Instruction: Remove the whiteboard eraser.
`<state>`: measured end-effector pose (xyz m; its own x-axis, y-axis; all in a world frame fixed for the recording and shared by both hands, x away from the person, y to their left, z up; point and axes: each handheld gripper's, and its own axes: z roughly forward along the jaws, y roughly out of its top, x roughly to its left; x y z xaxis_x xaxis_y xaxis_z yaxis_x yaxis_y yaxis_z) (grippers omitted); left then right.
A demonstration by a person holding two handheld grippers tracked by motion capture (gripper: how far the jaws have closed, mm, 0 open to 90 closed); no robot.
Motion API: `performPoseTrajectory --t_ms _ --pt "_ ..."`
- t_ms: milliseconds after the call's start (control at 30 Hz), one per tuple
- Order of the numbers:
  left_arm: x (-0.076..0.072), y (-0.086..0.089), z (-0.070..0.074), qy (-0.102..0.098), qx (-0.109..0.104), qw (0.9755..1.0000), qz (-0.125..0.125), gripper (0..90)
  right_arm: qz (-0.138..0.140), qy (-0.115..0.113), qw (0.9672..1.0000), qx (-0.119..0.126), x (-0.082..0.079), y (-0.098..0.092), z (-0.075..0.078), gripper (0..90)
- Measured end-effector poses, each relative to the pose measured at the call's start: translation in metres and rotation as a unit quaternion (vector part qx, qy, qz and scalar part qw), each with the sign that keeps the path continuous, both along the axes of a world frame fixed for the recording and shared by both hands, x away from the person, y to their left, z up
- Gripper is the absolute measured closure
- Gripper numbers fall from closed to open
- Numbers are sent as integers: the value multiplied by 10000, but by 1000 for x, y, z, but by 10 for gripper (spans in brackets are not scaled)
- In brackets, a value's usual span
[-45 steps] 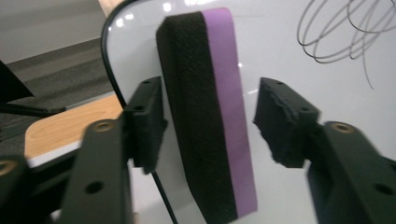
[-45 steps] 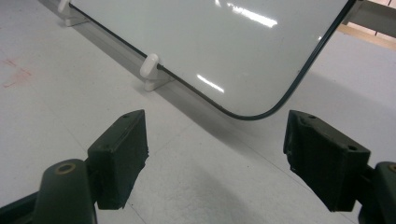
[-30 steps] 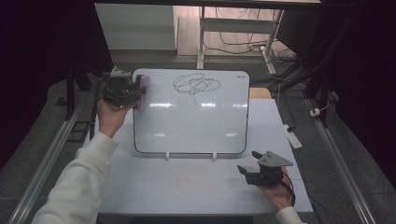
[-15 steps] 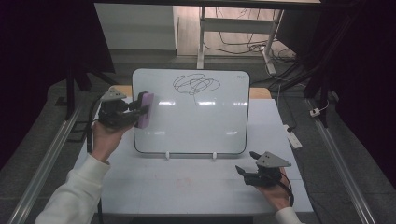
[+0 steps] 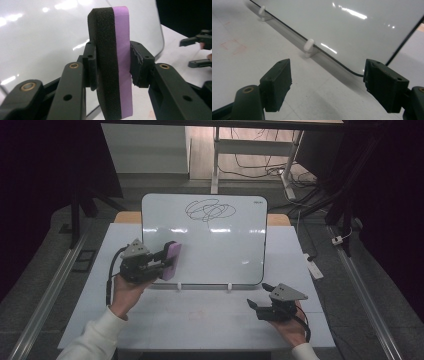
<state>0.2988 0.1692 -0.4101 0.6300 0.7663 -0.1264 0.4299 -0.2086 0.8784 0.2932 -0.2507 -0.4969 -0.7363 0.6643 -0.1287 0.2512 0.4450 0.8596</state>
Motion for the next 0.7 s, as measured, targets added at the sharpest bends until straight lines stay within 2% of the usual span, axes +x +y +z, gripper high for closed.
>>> performPoseTrajectory --t_ms 100,300,533,700 --pt "-5 -9 -6 16 -115 9998 -141 609 69 53 9999 52 -2 5 0 221" --pt "-9 -28 -18 21 -202 9993 -324 609 136 75 9998 101 -3 11 0 220" --pt "-7 -45 -31 105 -145 9988 -457 609 260 128 9994 211 -5 23 2 218" --pt "-7 -55 -34 49 -175 9986 -495 609 328 132 9991 247 -8 32 3 219"
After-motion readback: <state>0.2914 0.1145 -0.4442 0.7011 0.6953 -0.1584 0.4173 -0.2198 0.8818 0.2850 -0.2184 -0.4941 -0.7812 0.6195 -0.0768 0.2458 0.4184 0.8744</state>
